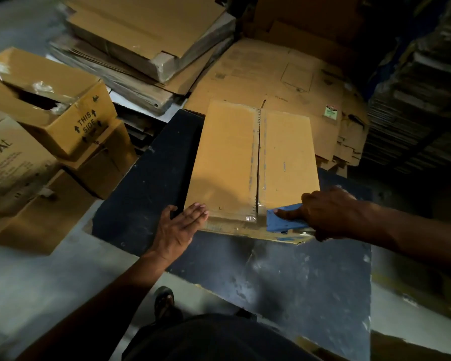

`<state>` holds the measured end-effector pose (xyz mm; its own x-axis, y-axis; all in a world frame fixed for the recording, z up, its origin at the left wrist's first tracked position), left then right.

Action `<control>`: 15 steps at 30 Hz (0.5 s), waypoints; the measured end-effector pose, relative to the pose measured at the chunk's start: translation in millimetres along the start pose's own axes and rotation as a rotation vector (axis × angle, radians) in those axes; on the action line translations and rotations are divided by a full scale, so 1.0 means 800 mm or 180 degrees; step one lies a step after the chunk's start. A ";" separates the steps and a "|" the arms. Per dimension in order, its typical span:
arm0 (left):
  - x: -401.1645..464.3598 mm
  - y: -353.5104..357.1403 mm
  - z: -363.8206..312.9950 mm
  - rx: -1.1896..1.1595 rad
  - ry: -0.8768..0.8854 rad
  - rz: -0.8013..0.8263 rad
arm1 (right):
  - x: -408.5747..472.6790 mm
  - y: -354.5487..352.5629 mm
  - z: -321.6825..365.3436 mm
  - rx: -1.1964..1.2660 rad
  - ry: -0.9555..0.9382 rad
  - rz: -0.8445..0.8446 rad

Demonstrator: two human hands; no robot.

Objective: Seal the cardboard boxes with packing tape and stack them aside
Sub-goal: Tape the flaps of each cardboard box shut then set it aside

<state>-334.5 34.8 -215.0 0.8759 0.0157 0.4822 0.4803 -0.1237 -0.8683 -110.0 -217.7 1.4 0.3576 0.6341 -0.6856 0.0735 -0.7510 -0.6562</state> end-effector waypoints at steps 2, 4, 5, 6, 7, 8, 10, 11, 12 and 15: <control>-0.002 0.002 0.000 0.0069 0.0028 -0.0077 | -0.010 0.015 -0.014 -0.0058 0.0085 0.0101; -0.005 0.005 0.001 0.0115 0.0084 -0.0123 | -0.011 0.030 -0.018 -0.0051 0.0143 0.0202; -0.005 0.005 0.001 0.0119 0.0089 -0.0144 | -0.009 0.037 -0.016 -0.0044 0.0158 0.0235; -0.004 0.006 0.002 0.0123 0.0093 -0.0197 | -0.005 0.043 -0.013 -0.0033 0.0162 0.0249; -0.003 0.006 0.001 0.0114 0.0093 -0.0220 | -0.002 0.048 -0.011 0.0000 0.0163 0.0254; -0.002 0.006 -0.002 0.0119 0.0093 -0.0236 | 0.000 0.051 -0.010 0.0039 0.0165 0.0237; -0.001 0.001 -0.004 0.0115 0.0059 -0.0210 | 0.001 0.056 -0.009 0.0062 0.0165 0.0202; -0.002 -0.002 -0.005 0.0093 0.0054 -0.0172 | 0.000 0.059 -0.008 0.0065 0.0162 0.0197; -0.003 -0.004 -0.004 0.0084 0.0078 -0.0114 | -0.002 0.062 -0.007 0.0065 0.0161 0.0188; -0.005 -0.009 -0.003 0.0079 0.0093 0.0018 | -0.004 0.065 -0.008 0.0116 0.0102 0.0056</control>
<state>-341.9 33.3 -210.2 0.8771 -0.0139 0.4801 0.4766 -0.0989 -0.8735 -101.7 -259.8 -28.2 0.3881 0.6143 -0.6870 0.0333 -0.7543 -0.6557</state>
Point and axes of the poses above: each hand's wrist, its own x-axis towards the middle knuckle, its own y-axis out of the palm, z = x × y, the point moved 1 cm from there along x, towards the middle knuckle, and after that the axes turned 2 degrees about y, right-handed, at the moved point
